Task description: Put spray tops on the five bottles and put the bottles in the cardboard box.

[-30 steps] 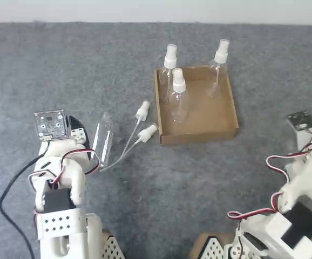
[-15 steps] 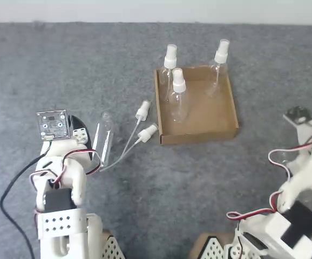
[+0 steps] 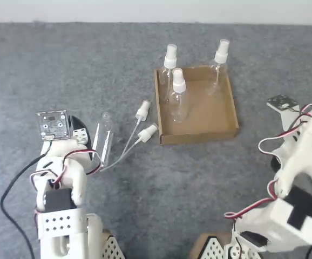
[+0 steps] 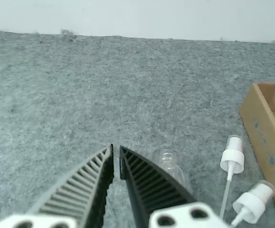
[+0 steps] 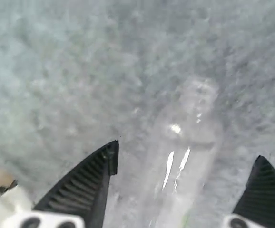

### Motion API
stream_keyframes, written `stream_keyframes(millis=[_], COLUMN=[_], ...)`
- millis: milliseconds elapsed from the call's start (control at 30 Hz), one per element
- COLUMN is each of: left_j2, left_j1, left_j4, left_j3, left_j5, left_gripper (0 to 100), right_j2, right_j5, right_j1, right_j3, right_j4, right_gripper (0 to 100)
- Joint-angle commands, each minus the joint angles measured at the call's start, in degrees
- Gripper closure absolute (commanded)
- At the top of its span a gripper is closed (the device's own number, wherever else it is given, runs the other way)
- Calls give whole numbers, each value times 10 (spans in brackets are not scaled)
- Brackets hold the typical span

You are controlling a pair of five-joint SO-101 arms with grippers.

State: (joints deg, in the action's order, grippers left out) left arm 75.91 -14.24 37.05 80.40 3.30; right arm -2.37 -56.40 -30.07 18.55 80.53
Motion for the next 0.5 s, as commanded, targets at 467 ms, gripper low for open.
stream_keyframes(millis=[467], left_j2=[6], left_j1=[3], left_j4=[-9], left_j3=[-3], left_j5=[-1], left_gripper=[987], right_j2=[-70], right_j5=[12], right_j1=[-16], right_j3=[-4], right_j4=[-81], right_gripper=[736])
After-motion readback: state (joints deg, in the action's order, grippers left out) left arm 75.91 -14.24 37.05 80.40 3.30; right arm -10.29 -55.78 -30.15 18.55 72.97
